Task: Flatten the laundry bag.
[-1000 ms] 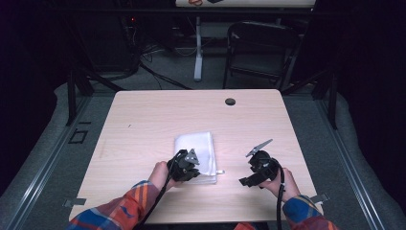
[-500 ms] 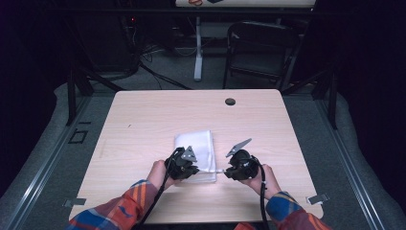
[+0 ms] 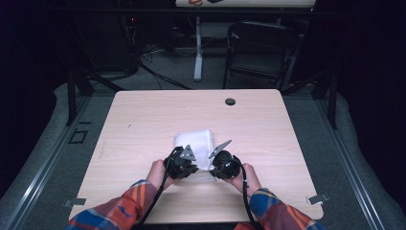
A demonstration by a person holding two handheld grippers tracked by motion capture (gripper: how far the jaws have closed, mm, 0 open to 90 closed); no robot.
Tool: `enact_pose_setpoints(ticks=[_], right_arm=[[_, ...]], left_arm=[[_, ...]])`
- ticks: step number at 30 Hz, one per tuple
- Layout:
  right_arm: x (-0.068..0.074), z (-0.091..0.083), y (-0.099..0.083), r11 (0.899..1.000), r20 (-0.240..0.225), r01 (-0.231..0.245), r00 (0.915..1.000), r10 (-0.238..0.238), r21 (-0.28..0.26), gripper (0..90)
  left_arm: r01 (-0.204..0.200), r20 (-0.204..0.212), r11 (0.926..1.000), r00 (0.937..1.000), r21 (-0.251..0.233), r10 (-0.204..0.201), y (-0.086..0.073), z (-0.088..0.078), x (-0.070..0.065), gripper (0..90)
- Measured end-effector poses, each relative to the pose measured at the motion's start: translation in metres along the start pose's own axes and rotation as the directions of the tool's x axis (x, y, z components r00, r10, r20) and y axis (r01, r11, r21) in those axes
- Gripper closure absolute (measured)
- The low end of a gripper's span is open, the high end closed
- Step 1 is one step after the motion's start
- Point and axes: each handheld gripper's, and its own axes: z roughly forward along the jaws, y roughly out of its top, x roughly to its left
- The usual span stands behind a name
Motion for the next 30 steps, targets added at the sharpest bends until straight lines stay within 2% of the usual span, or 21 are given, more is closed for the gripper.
enact_pose_setpoints(ticks=[5, 17, 25, 27, 30], right_arm=[[-0.003, 0.01, -0.001, 1.0, 0.004, -0.005, 1.0, 0.005, 0.016, 90.0], [-0.003, 0.011, -0.003, 1.0, 0.006, -0.007, 1.0, 0.007, 0.018, 90.0], [-0.002, 0.011, -0.003, 1.0, 0.013, -0.009, 0.9999, 0.009, 0.016, 90.0], [-0.002, 0.011, -0.003, 1.0, 0.012, 0.003, 0.9999, -0.003, 0.022, 90.0], [-0.002, 0.011, -0.003, 1.0, 0.017, -0.009, 0.9998, 0.008, 0.014, 90.0]], left_arm=[[0.005, -0.014, 0.9999, 0.9999, -0.011, -0.005, 0.0, -0.003, 0.001, 88.0], [0.037, -0.055, 0.9981, 0.9977, -0.05, -0.039, -0.004, -0.015, 0.004, 88.0], [0.068, -0.076, 0.994, 0.9943, -0.086, -0.075, -0.008, -0.025, 0.008, 88.0], [0.075, -0.084, 0.9926, 0.993, -0.096, -0.083, -0.009, -0.027, 0.009, 88.0], [0.08, -0.09, 0.9915, 0.9919, -0.102, -0.09, -0.01, -0.029, 0.009, 88.0]])
